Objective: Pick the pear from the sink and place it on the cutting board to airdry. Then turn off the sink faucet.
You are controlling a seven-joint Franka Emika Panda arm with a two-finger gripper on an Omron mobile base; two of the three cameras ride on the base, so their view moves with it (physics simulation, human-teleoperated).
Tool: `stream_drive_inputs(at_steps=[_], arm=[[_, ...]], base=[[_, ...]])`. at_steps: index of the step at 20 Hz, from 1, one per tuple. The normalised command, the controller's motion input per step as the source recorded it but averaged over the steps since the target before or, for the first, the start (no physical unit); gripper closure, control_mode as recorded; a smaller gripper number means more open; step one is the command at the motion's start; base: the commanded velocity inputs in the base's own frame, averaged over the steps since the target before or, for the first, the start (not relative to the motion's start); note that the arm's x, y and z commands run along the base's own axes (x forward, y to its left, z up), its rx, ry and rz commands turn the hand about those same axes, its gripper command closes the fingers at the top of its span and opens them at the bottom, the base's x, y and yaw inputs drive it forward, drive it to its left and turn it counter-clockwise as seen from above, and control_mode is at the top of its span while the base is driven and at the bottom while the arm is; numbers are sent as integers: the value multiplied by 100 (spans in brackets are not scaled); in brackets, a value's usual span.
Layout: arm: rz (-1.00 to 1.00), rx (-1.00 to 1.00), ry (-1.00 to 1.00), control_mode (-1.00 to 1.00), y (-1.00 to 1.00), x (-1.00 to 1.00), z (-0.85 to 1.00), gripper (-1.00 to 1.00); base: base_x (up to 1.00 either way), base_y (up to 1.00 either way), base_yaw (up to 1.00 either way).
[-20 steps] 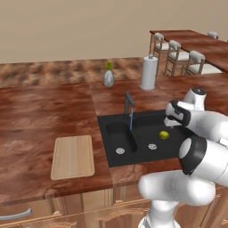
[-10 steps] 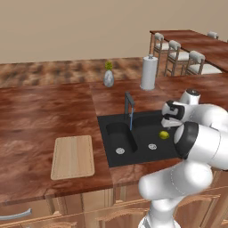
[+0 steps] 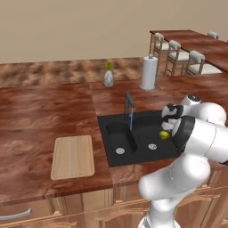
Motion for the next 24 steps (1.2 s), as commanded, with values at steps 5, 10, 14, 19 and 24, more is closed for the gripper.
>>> stream_drive_inputs(at_steps=[5,10,14,19,24], arm=[[0,1,0,-100,-9,25,-14,-100],[0,3,0,-100,-5,28,-10,-100],[0,3,2,-100,-3,26,-7,-100],[0,3,5,-100,-6,24,-12,-100],[0,1,5,-100,-6,20,-22,-100]], base=[[0,0,0],[0,0,0],[0,0,0],[0,0,0],[0,0,0]])
